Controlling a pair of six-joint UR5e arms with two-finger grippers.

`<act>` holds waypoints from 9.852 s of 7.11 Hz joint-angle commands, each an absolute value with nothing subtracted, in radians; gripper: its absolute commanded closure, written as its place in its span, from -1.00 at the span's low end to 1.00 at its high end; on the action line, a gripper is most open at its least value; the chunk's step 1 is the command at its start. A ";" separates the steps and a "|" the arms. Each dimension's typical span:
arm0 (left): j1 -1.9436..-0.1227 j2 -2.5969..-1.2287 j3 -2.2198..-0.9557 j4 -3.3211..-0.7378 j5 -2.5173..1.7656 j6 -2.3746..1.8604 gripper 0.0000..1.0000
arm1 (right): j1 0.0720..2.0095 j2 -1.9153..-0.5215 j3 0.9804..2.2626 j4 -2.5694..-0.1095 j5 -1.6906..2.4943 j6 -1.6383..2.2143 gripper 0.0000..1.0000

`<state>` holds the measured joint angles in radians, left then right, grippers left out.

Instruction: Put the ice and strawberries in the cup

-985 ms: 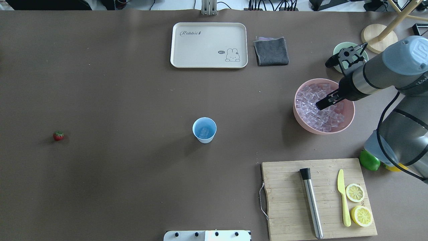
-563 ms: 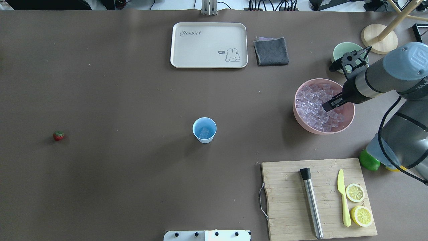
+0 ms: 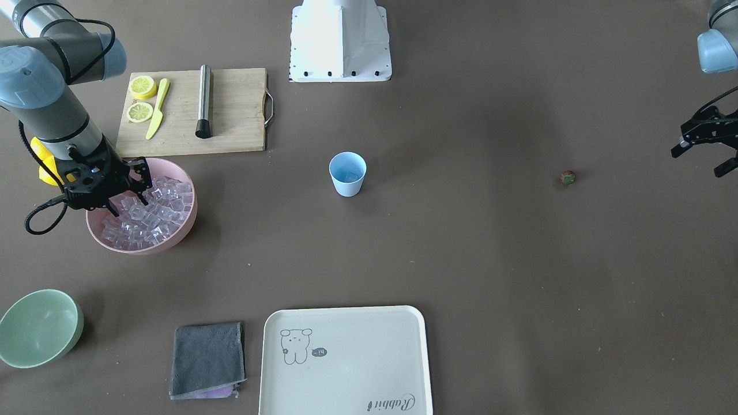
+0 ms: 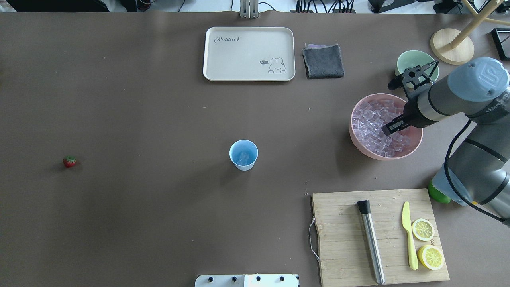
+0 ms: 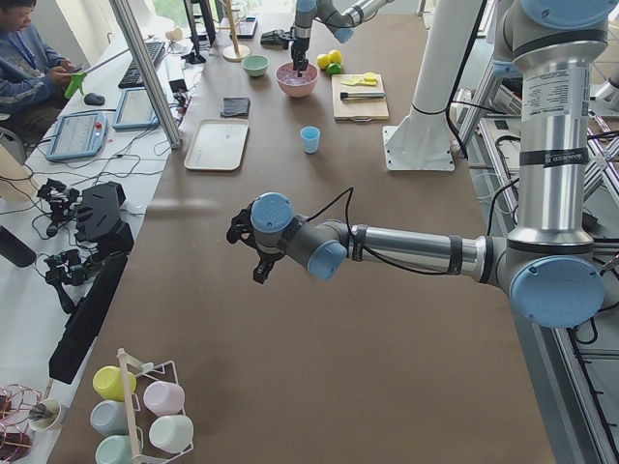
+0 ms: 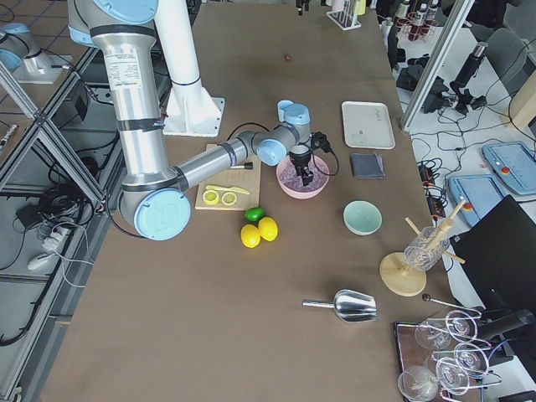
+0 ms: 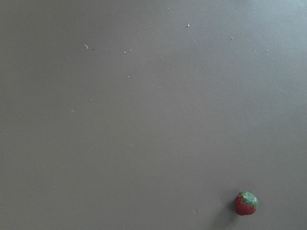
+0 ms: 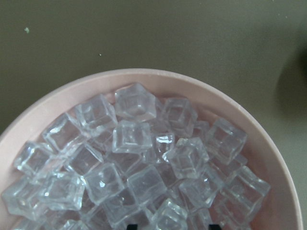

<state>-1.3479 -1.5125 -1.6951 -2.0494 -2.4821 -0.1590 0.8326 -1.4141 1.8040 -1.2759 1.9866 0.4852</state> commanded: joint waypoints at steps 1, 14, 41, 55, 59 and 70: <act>-1.347 -1.513 -1.695 -2.049 -2.482 -0.160 -0.97 | 0.818 -1.411 1.795 -1.275 1.971 0.497 -0.14; -1.333 -1.516 -1.695 -2.049 -2.484 -0.181 -0.97 | 0.795 -1.159 1.890 -1.488 2.053 1.047 1.00; -1.100 -1.643 -1.701 -2.204 -2.292 -0.633 -0.99 | 1.651 -1.837 1.869 -1.700 2.353 -0.149 -1.00; -0.755 -1.489 -1.712 -2.298 -1.931 -0.730 -0.58 | 1.654 -1.839 1.842 -1.706 2.349 -0.144 -1.00; -0.755 -1.485 -1.720 -2.333 -1.934 -0.727 1.00 | 1.654 -1.838 1.844 -1.706 2.352 -0.144 -1.00; -0.471 -2.095 -1.686 -2.393 -1.742 -1.439 1.00 | 1.654 -1.842 1.841 -1.707 2.350 -0.144 -1.00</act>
